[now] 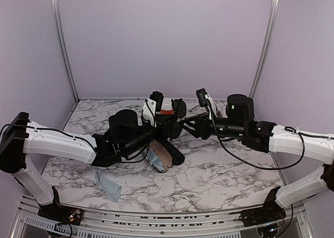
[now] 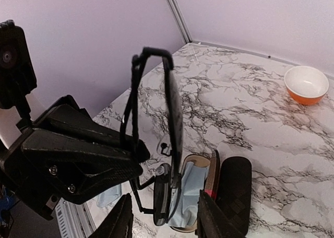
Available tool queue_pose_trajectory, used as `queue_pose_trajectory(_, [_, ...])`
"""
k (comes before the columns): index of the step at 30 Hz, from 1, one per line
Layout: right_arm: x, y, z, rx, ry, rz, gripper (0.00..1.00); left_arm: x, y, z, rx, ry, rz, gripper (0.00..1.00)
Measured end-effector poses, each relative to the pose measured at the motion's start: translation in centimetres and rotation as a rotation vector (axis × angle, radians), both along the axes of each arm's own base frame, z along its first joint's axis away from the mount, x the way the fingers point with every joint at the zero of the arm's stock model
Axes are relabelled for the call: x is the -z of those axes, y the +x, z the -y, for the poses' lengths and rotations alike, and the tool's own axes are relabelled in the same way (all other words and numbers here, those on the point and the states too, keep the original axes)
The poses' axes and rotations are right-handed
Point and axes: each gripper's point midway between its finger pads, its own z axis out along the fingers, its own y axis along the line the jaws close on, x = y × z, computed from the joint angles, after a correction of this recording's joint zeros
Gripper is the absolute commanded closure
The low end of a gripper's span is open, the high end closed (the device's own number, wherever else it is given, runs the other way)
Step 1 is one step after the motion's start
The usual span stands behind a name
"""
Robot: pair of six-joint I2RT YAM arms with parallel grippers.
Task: Organize the sunglasses
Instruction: Pass from the right arm to the left
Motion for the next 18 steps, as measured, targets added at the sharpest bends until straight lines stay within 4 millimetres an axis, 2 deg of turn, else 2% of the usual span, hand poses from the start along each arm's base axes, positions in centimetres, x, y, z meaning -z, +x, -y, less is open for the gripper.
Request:
queue_pose_trajectory(8, [0.9, 0.6, 0.5, 0.047, -0.024, 0.000, 0.59, -0.1, 0.7, -0.7, -0.055, -0.022, -0.022, 0.95])
queue_pose_trajectory(12, [1.6, 1.4, 1.3, 0.108, -0.059, -0.002, 0.59, 0.1, 1.3, -1.9, -0.111, -0.037, -0.045, 0.96])
queue_pose_trajectory(15, [3.1, 1.8, 1.6, 0.135, -0.109, -0.028, 0.58, 0.6, 1.6, -3.3, -0.159, -0.033, -0.057, 0.96])
queue_pose_trajectory(18, [5.6, 2.1, 1.3, 0.133, -0.171, -0.076, 0.58, 1.4, 1.7, -5.2, -0.208, -0.024, -0.079, 0.96])
